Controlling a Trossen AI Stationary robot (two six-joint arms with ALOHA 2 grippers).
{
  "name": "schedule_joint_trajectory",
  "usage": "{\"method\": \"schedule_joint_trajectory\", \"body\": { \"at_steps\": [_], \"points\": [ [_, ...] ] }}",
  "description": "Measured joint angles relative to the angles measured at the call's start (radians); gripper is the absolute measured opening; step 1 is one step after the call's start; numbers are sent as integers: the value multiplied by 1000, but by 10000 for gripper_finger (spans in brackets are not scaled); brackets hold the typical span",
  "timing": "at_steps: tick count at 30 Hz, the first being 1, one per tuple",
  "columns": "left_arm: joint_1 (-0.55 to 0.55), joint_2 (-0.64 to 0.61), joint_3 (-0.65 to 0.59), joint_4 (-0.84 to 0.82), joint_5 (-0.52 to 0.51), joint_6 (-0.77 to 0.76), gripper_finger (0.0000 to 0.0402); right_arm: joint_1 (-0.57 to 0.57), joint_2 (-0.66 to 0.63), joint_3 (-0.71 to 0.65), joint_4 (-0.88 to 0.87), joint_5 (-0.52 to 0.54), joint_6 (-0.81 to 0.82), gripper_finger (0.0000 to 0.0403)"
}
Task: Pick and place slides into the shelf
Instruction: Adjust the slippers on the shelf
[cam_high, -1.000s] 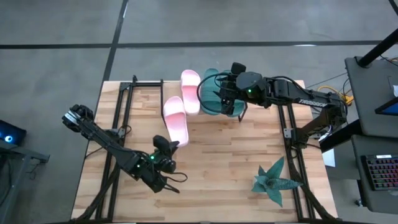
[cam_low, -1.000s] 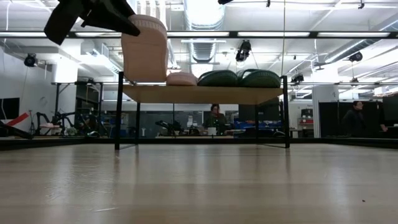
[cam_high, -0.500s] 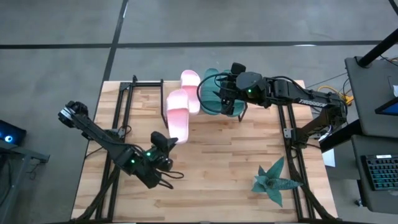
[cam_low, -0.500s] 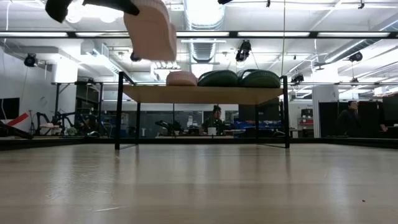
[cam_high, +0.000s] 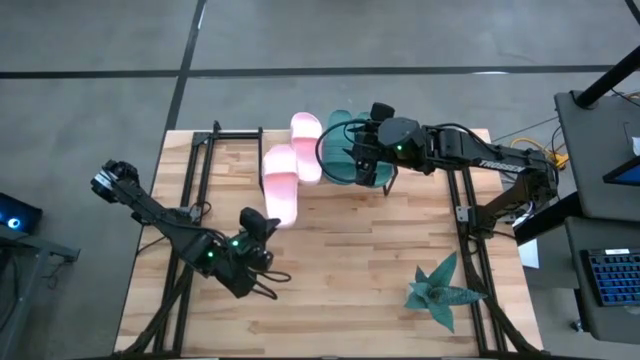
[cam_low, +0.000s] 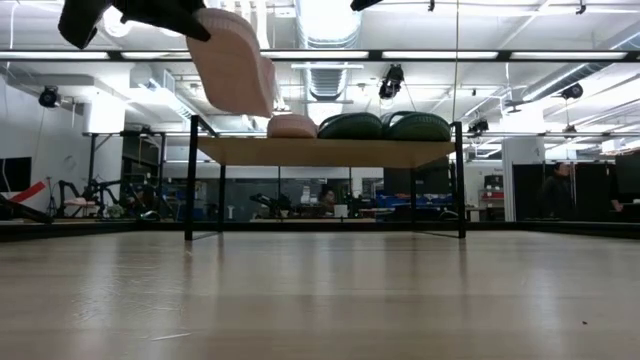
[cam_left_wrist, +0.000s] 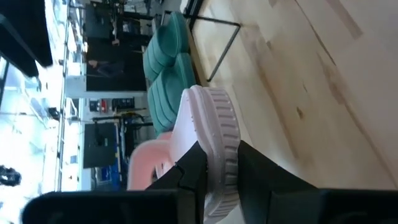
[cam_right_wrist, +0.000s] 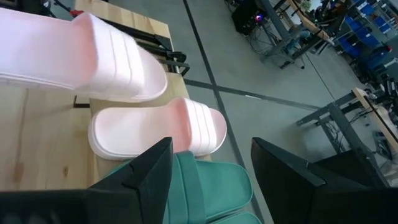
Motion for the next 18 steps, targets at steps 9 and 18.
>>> {"method": "schedule_joint_trajectory", "body": {
  "at_steps": [9,18],
  "points": [
    [80,3,-34,-49,8,-74,45,0,0,-6,0,0,0,208],
    [150,3,-74,-19,22,-45,45,0,0,-7,1,0,0,208]
  ]
}}
